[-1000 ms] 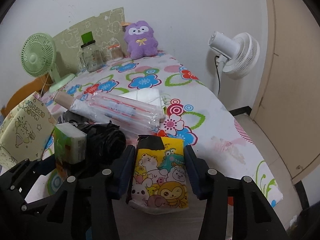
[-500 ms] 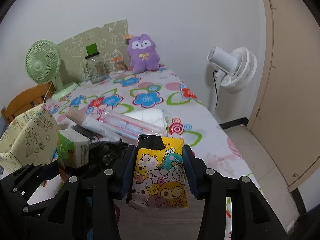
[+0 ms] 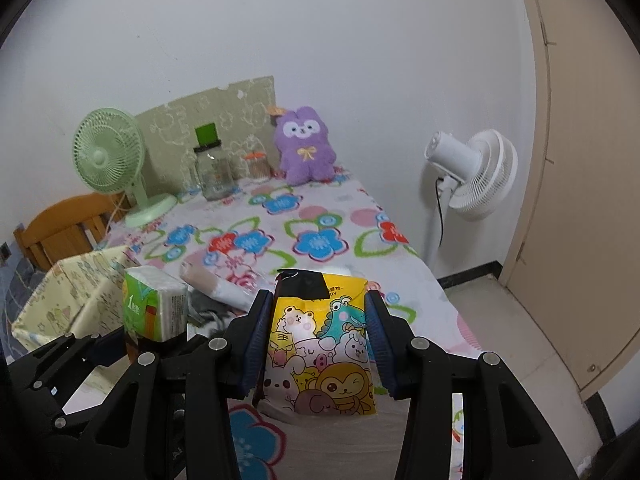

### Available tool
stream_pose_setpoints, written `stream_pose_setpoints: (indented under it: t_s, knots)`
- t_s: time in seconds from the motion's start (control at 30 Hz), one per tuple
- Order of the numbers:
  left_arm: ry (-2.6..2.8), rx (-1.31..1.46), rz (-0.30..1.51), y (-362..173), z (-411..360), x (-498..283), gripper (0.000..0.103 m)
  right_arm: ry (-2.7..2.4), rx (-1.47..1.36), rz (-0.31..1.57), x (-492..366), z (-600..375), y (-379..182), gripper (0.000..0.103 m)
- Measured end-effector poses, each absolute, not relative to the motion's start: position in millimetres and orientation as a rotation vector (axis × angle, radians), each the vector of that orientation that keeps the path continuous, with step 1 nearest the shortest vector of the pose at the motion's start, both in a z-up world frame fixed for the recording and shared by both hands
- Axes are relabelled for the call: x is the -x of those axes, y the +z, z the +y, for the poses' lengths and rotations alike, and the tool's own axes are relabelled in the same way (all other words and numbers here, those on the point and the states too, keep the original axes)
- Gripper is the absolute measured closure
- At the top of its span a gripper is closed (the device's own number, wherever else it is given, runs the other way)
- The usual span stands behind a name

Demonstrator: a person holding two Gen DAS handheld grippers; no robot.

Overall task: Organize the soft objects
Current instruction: 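Carry both tissue packs up and over to the patterned fabric box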

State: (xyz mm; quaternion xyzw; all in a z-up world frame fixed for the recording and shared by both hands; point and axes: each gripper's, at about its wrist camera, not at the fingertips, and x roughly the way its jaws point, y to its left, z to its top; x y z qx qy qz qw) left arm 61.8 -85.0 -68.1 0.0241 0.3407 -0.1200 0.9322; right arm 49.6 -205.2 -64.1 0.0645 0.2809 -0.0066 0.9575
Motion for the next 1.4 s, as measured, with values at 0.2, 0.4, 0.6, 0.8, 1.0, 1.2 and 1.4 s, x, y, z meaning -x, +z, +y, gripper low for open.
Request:
stream_pose_setpoints:
  t_s: [0.2,0.4,0.6,0.8,1.0,1.2,1.4]
  knots:
    - [-0.214,-0.035,0.678,-50.9,-67.9,-56.9,0.051,0.014,-0.121,0.544,-46.4,-189.6,-43.8,0.053]
    - [-0.162,-0.047,0.648,-33.0,-51.4,-53.7,0.051,0.049,-0.109,0.522,-46.3,-170.4,-24.3,0.053]
    - [-0.132,-0.026,0.633,-20.1,-28.4,-52.0,0.051,0.102,-0.084,0.502,-47.9,-144.3,-8.5,0.053]
    - [-0.090,-0.015,0.630,-12.8,-4.6,-56.3,0.051,0.157,-0.075,0.504,-55.1,-118.0,0.8,0.053]
    - [-0.054,-0.008,0.638,-10.5,19.1,-62.7,0.051,0.201,-0.063,0.512,-66.9,-92.0,4.2,0.053]
    - [-0.025,-0.007,0.646,-14.0,42.5,-71.0,0.051,0.239,-0.061,0.532,-78.7,-66.0,1.2,0.053]
    - [0.007,-0.005,0.662,-20.8,62.8,-82.9,0.051,0.269,-0.049,0.552,-93.1,-42.3,-5.1,0.053]
